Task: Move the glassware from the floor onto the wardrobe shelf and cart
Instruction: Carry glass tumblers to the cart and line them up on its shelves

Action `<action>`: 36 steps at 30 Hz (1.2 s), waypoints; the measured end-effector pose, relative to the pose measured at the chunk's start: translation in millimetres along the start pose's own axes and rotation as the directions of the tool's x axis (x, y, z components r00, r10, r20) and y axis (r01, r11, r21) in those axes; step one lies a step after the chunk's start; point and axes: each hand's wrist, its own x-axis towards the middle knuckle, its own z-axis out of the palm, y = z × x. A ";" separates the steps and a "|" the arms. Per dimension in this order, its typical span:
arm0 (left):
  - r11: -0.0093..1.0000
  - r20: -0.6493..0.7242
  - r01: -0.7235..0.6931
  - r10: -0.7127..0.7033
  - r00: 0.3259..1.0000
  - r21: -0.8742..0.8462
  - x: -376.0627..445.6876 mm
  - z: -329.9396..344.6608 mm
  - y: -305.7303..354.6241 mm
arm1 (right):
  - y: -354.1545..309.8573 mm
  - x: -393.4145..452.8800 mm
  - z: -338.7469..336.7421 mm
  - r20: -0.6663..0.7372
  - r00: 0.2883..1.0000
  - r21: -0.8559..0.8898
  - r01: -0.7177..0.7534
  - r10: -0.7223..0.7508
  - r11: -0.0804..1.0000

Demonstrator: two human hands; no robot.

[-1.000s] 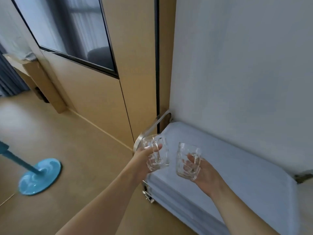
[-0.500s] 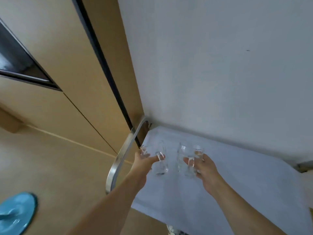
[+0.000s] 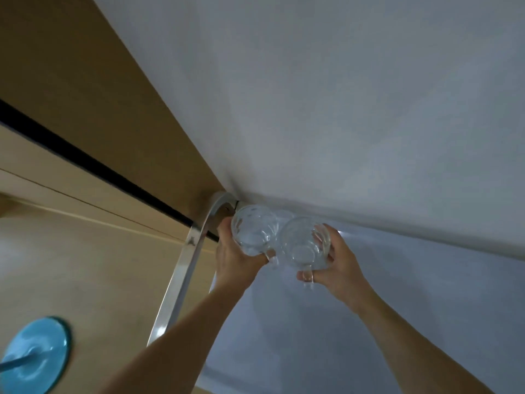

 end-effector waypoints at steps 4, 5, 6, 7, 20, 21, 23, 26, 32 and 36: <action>0.999 0.013 -0.039 0.039 0.999 -0.018 10.5 2.9 -7.5 | -1.3 12.5 -1.0 0.013 0.998 -0.078 0.058 -0.057 0.995; 0.999 0.023 -0.031 0.032 0.999 -0.037 11.8 3.3 -10.6 | -0.5 14.8 -1.0 0.010 0.998 -0.081 0.065 -0.065 0.995; 0.998 0.023 -0.021 0.022 0.999 -0.054 13.4 3.2 -13.6 | 0.7 16.6 -0.7 0.005 0.998 -0.079 0.070 -0.069 0.994; 0.997 0.010 -0.023 0.023 1.000 -0.073 14.2 3.0 -16.9 | 0.8 17.7 -0.5 0.006 0.997 -0.076 0.076 -0.076 0.994; 0.994 0.042 -0.080 0.084 0.996 -0.080 24.5 5.8 -36.2 | 5.6 17.6 6.6 -0.054 0.997 -0.117 0.056 -0.063 0.992; 0.994 0.044 -0.091 0.093 0.995 -0.057 25.0 5.8 -36.0 | 5.6 16.4 7.2 -0.066 0.996 -0.121 0.043 -0.051 0.992; 0.995 0.058 -0.098 0.099 0.993 -0.017 25.3 3.4 -30.6 | 6.6 14.4 7.9 -0.087 0.996 -0.158 0.022 -0.036 0.987; 0.998 0.100 -0.047 0.042 0.994 0.050 21.1 -5.6 -23.9 | 6.3 5.4 7.0 -0.145 0.989 -0.243 -0.022 -0.014 0.970; 0.913 0.167 -0.280 0.240 0.956 0.295 -22.5 -42.8 -0.5 | -12.2 -44.1 5.3 -0.267 0.962 -0.268 -0.134 0.060 0.954; 0.832 0.252 -0.458 0.393 0.884 0.312 -41.9 -71.8 43.7 | -54.1 -89.6 10.8 -0.318 0.948 -0.314 -0.085 -0.021 0.946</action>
